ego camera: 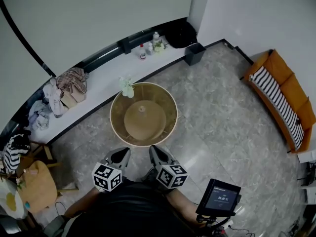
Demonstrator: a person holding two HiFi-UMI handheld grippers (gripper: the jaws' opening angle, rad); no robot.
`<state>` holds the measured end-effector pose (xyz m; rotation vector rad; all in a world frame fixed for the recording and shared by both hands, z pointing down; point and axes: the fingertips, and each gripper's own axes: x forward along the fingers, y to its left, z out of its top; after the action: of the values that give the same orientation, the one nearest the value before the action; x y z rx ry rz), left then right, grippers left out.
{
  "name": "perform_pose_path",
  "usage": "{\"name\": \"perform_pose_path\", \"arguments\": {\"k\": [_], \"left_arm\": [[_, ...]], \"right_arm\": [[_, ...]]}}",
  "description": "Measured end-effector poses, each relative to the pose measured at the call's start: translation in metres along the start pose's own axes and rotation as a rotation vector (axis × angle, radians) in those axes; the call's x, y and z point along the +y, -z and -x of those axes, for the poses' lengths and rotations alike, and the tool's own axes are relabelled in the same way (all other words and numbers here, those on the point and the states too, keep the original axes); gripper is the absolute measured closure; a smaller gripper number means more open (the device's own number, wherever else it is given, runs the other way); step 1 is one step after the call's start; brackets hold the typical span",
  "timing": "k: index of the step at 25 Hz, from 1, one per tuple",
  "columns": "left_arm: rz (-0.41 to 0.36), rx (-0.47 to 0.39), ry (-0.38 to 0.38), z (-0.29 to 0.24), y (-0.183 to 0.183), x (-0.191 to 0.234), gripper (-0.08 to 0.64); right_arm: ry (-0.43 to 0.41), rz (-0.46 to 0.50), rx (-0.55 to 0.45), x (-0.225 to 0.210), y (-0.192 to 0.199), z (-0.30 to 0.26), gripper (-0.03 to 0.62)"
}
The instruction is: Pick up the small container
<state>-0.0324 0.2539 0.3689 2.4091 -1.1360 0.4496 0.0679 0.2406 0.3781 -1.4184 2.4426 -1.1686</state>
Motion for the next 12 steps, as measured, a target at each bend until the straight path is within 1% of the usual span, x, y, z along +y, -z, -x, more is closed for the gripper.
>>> {"name": "perform_pose_path", "arguments": {"k": [5, 12], "left_arm": [[0.001, -0.008, -0.008, -0.011, -0.006, -0.002, 0.558], [0.030, 0.004, -0.024, -0.021, -0.007, 0.008, 0.558]], "right_arm": [[-0.004, -0.008, -0.005, -0.011, -0.011, -0.001, 0.586], [-0.010, -0.014, 0.028, -0.017, -0.013, -0.014, 0.586]]}}
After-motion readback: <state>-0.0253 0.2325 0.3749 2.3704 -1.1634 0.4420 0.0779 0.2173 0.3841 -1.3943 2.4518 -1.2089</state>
